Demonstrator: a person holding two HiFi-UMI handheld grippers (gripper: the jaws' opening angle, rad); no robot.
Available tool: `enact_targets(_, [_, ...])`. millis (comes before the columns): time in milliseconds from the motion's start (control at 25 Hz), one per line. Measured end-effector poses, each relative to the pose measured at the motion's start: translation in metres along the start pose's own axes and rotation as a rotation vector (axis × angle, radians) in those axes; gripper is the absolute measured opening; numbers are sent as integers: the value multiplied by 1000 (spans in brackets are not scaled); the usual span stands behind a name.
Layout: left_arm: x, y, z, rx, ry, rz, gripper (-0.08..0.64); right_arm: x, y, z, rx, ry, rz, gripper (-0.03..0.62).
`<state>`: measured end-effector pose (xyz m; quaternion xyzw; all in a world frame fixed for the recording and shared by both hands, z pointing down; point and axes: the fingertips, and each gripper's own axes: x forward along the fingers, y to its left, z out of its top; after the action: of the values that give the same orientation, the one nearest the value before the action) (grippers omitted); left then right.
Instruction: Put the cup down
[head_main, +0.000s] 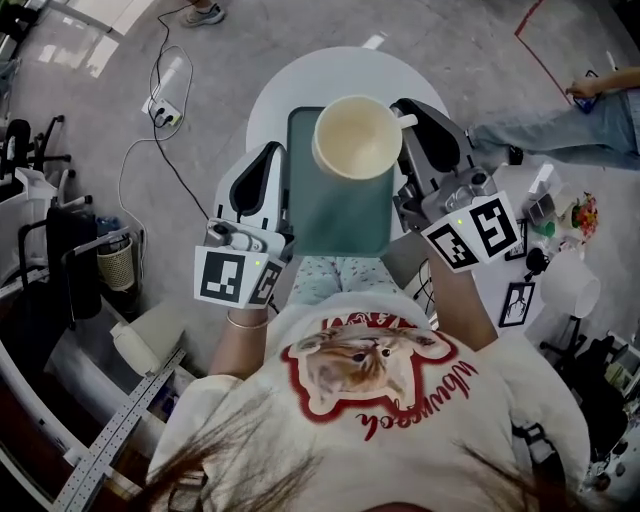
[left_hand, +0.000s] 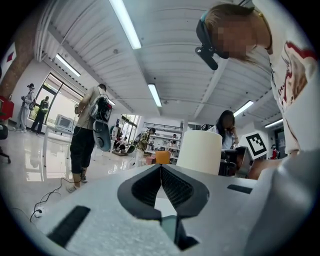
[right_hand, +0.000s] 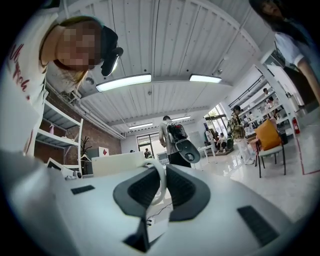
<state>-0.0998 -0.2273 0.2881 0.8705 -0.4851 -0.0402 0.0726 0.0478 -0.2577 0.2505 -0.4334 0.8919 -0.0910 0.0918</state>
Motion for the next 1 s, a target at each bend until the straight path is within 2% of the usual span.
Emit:
enact_targets(680, [-4, 34, -33, -29, 32, 22, 14, 36, 3, -49, 19, 35, 15, 52])
enact_targets(1000, [-1, 40, -54, -42, 43, 39, 14, 36, -11, -73, 36, 47, 10, 52])
